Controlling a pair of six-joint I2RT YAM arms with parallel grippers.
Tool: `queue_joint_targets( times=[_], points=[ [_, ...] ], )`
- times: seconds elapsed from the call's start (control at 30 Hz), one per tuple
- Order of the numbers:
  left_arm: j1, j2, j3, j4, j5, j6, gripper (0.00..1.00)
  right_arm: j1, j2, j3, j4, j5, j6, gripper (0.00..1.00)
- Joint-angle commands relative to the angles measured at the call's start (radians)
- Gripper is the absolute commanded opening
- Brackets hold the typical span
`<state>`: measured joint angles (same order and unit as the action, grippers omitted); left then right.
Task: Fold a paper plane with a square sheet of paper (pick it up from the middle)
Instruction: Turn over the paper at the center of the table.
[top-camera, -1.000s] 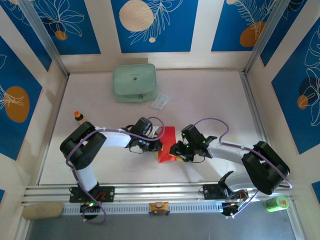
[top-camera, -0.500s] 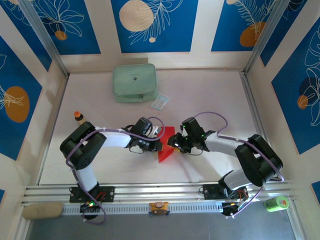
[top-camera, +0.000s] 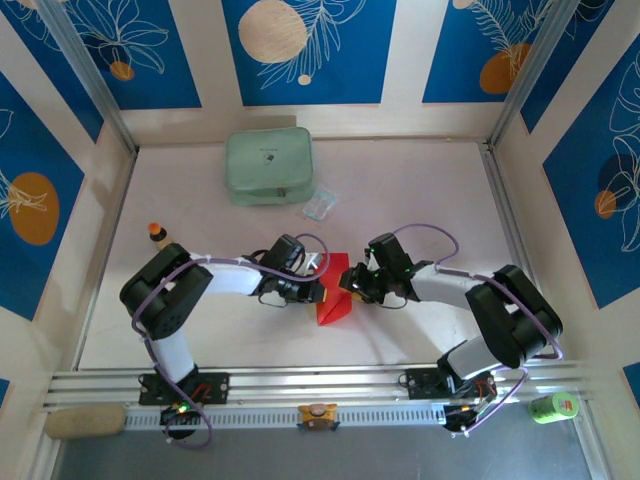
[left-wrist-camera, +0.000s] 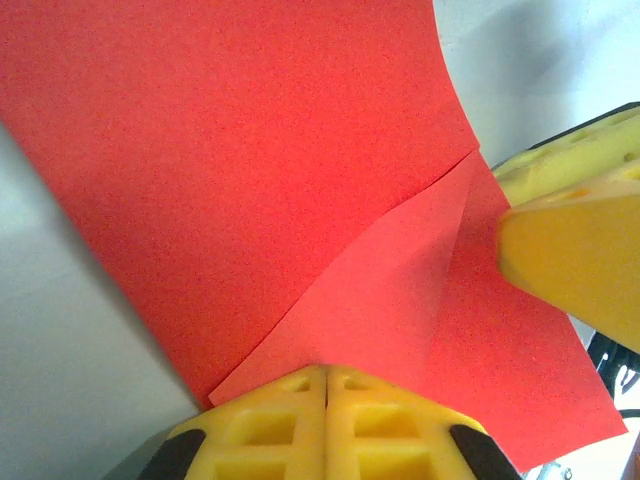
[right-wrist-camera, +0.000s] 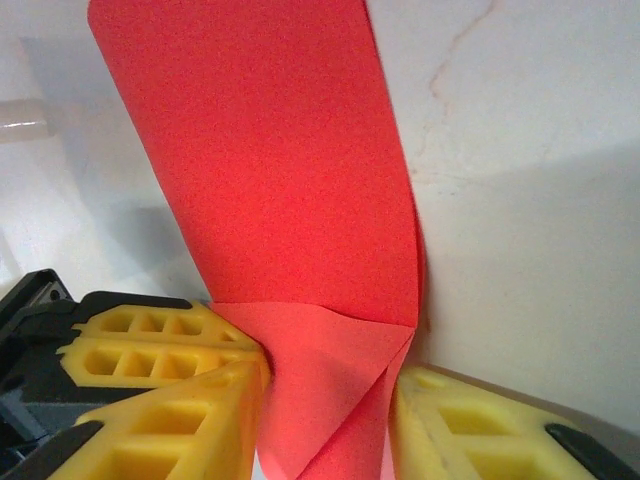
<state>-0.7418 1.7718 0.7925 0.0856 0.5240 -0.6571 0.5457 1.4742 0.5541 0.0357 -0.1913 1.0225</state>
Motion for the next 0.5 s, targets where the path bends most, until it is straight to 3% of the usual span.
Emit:
queue_joint_targets(
  times=[0.0, 0.47],
  points=[
    [-0.005, -0.003, -0.006, -0.052, -0.006, 0.009, 0.05, -0.010, 0.017, -0.022, 0.039, -0.024, -0.006, 0.34],
    [-0.005, -0.024, -0.007, -0.053, -0.012, 0.008, 0.10, -0.036, 0.024, -0.087, 0.149, -0.049, -0.020, 0.23]
  ],
)
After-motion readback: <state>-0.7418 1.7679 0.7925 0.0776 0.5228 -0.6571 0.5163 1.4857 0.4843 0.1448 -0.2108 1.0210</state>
